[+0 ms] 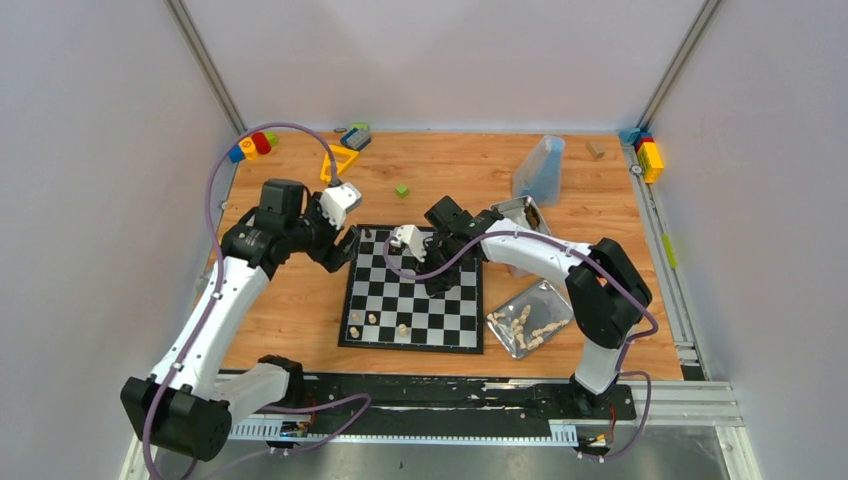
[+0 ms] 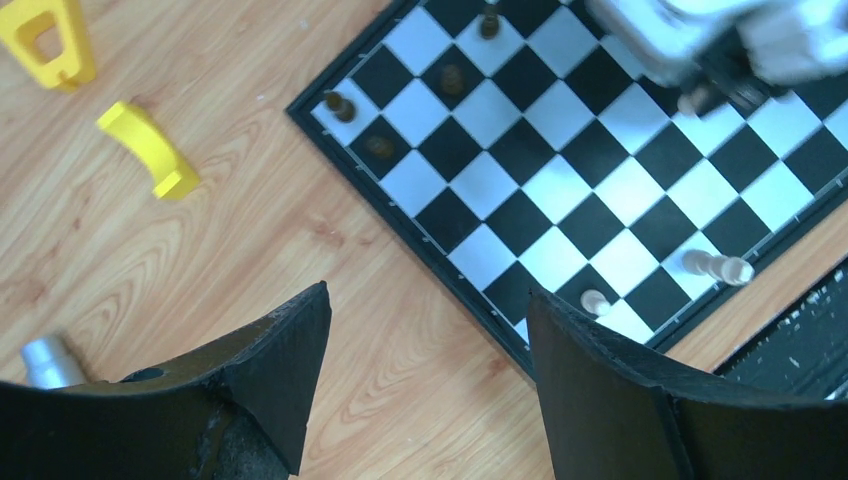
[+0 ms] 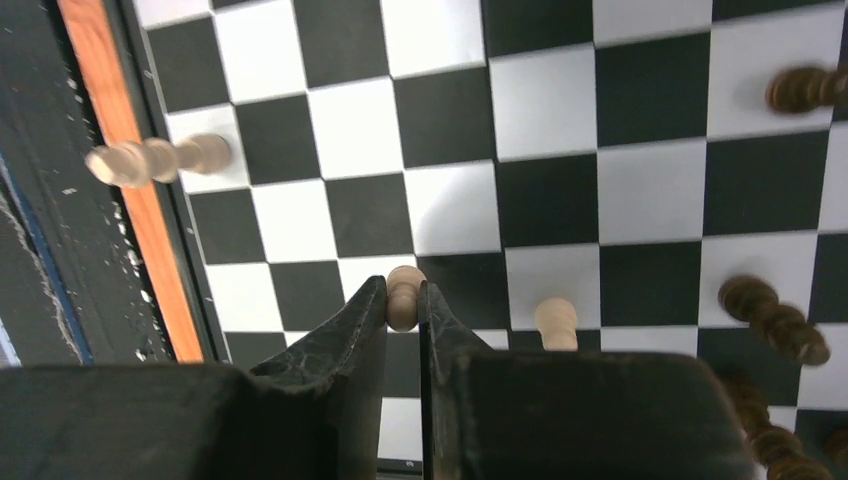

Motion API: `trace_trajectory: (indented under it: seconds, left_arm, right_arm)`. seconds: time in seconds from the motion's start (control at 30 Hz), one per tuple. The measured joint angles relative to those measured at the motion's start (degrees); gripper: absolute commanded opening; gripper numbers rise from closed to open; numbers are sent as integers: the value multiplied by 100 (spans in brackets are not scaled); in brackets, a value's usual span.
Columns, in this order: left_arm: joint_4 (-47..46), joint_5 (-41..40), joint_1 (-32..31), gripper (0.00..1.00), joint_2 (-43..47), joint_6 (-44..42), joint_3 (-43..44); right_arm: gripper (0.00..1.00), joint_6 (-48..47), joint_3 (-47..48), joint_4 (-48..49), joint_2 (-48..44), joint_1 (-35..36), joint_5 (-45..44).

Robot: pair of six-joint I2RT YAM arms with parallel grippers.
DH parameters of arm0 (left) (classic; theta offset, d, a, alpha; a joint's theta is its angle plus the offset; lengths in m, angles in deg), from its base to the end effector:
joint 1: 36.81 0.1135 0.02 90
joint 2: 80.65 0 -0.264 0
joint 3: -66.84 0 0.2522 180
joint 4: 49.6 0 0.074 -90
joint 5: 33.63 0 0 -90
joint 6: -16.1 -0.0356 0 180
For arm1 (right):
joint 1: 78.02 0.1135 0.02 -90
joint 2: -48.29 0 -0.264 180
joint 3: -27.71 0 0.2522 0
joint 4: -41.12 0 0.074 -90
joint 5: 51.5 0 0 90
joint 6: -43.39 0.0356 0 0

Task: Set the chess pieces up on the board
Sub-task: Pick up the chess piece from the chessboard, then place the chess piece on the chessboard.

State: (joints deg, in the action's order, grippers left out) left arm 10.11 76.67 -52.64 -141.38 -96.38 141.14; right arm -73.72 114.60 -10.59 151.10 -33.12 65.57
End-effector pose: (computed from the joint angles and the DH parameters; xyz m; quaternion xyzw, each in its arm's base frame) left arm 0.1991 -0.0693 0.3255 0.3618 0.8410 -0.1419 0.3765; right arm 0.2445 0.2665 0.2040 -0.5974 0.7449 0.2560 0.1508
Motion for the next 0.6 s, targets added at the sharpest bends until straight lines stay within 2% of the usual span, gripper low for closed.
trace_trajectory:
  seconds: [0.2, 0.4, 0.6]
  left_arm:
    - [-63, 208, 999, 81, -208, 315, 350]
    - [-116, 365, 1989, 82, -240, 629, 632]
    - [-127, 374, 2535, 83, -238, 970, 654]
  right_arm:
    - [7, 7, 608, -83, 111, 450, -4]
    - [7, 46, 1270, -57, 625, 962, -149]
    - [7, 48, 1484, -72, 1106, 1300, -328]
